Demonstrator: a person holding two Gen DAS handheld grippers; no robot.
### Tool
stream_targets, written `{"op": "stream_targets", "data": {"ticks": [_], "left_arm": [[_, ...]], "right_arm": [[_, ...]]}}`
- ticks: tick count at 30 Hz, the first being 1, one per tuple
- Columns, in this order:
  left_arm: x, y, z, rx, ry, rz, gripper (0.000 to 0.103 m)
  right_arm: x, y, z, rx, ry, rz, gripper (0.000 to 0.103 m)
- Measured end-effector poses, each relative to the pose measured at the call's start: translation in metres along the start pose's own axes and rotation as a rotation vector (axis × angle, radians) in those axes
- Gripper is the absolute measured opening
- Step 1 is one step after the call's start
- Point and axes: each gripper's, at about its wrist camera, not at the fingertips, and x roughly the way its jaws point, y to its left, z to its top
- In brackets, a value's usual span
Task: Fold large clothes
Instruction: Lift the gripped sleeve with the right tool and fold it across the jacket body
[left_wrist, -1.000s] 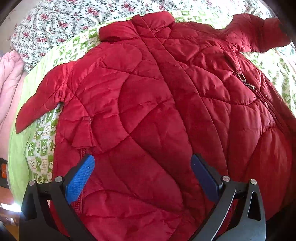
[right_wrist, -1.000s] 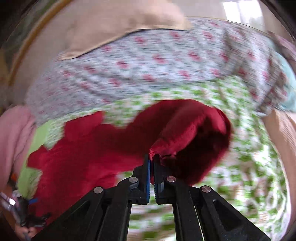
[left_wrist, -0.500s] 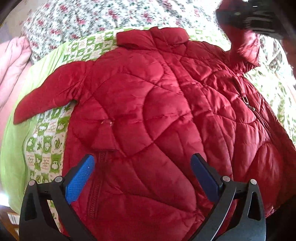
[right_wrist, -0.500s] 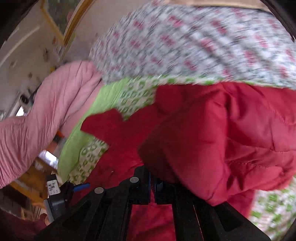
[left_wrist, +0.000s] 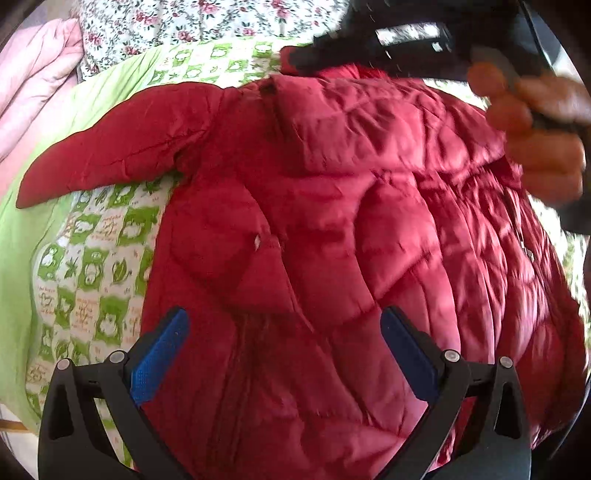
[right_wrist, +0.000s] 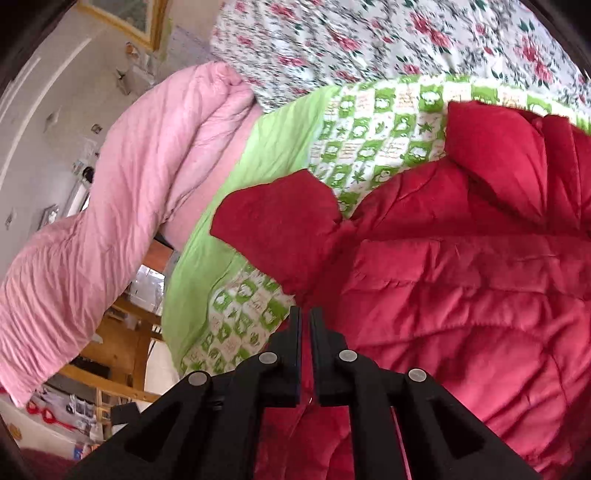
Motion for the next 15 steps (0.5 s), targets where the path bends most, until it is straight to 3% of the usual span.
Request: {"op": "stream_targets", "data": {"ticks": [4, 7, 12, 14, 15], "left_arm": [[0.014, 0.008, 0.029, -0.061, -0.001, -0.061, 0.103], [0.029, 0.010, 0.059, -0.128, 0.015, -0.164, 0.103], [0.054, 0.017, 0.100, -0.245, 0.021, -0.280, 0.103], [0.062, 0.014, 0.113, -0.254, 0.001, -0.279, 0.088], [0.064, 0.012, 0.116, -0.238, -0.005, -0.261, 0.056]], "right_arm": [[-0.006, -0.017, -0.005, 0.034, -0.019, -0.013, 0.008], [-0.021, -0.037, -0.007, 0.076, -0.052, -0.050, 0.008], [-0.073, -0.085, -0.027, 0.164, -0.144, -0.155, 0.008], [-0.096, -0.101, -0.036, 0.197, -0.192, -0.201, 0.008], [-0.110, -0.111, -0.042, 0.218, -0.220, -0.231, 0.008]]}}
